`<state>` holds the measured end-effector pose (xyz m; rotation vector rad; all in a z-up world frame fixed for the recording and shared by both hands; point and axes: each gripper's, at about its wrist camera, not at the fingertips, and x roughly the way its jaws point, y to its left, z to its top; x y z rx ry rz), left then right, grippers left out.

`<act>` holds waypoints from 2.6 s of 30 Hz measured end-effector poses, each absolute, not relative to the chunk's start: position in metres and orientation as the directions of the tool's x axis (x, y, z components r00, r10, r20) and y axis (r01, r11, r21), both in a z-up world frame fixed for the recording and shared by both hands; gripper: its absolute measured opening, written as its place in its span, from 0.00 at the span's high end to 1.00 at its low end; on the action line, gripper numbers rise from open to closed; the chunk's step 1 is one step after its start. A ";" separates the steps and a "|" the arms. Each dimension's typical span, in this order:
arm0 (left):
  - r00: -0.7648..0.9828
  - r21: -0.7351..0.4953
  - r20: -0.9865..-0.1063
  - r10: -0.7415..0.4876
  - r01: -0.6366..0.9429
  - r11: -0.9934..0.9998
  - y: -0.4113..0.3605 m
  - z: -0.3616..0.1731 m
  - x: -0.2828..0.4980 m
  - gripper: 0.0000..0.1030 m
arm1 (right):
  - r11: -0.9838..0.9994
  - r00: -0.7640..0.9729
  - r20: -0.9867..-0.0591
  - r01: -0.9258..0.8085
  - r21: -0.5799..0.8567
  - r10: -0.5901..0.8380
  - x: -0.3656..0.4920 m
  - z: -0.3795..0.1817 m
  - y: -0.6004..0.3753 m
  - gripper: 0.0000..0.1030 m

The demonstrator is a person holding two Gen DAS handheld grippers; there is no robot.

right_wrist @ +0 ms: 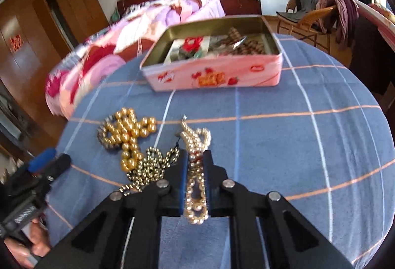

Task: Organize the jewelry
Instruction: 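Grasp the pearl necklace with the right tool, then grasp the silver chain with the left tool while the right tool lifts the pearl necklace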

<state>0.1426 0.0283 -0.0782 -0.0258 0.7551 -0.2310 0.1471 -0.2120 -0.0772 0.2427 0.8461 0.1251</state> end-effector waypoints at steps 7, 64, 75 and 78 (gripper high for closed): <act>0.669 -0.123 -0.678 -0.303 0.303 0.945 0.004 -0.077 0.140 0.32 | 0.962 0.680 -0.702 -0.022 0.272 0.213 0.152 -0.069 -0.217 0.91; 0.661 -0.235 -0.559 -0.500 0.452 0.861 -0.028 -0.019 0.126 0.92 | 0.992 0.594 -0.803 0.071 0.101 0.039 0.159 -0.097 -0.222 0.58; 0.671 -0.241 -0.571 -0.474 0.414 0.878 -0.017 -0.027 0.131 0.92 | 0.997 0.588 -0.809 0.056 0.044 0.002 0.154 -0.095 -0.219 0.85; 0.672 -0.247 -0.565 -0.479 0.416 0.875 -0.016 -0.027 0.130 0.92 | 0.995 0.612 -0.791 0.062 0.073 0.020 0.148 -0.087 -0.220 0.85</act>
